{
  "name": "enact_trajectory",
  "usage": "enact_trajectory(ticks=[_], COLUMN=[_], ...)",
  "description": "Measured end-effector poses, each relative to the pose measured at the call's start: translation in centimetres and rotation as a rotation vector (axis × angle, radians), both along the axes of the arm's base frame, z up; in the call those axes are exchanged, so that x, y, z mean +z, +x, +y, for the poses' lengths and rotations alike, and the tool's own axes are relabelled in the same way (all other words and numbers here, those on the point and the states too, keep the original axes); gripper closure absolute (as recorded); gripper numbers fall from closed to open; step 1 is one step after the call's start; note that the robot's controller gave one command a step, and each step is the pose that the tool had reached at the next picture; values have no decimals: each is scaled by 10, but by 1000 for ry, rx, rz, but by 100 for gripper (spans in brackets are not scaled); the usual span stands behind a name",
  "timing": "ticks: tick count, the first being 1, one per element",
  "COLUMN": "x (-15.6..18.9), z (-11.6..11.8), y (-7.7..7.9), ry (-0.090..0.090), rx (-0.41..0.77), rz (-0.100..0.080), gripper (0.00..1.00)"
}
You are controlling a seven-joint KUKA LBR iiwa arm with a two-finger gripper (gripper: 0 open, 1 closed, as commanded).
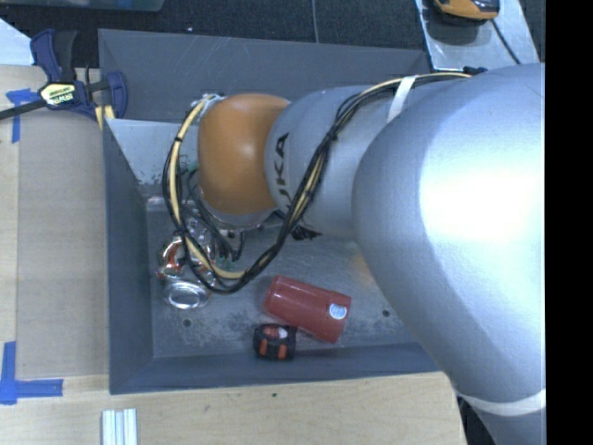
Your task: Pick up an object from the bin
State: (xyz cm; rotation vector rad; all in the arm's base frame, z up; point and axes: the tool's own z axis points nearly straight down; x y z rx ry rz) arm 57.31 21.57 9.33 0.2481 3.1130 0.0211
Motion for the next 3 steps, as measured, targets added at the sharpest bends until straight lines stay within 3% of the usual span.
enact_trajectory(ticks=[1, 3], x=[14, 84], z=[0, -1], y=[2, 2], ry=[2, 2], rx=[0, 1], rz=[-7, -5], gripper=[100, 100])
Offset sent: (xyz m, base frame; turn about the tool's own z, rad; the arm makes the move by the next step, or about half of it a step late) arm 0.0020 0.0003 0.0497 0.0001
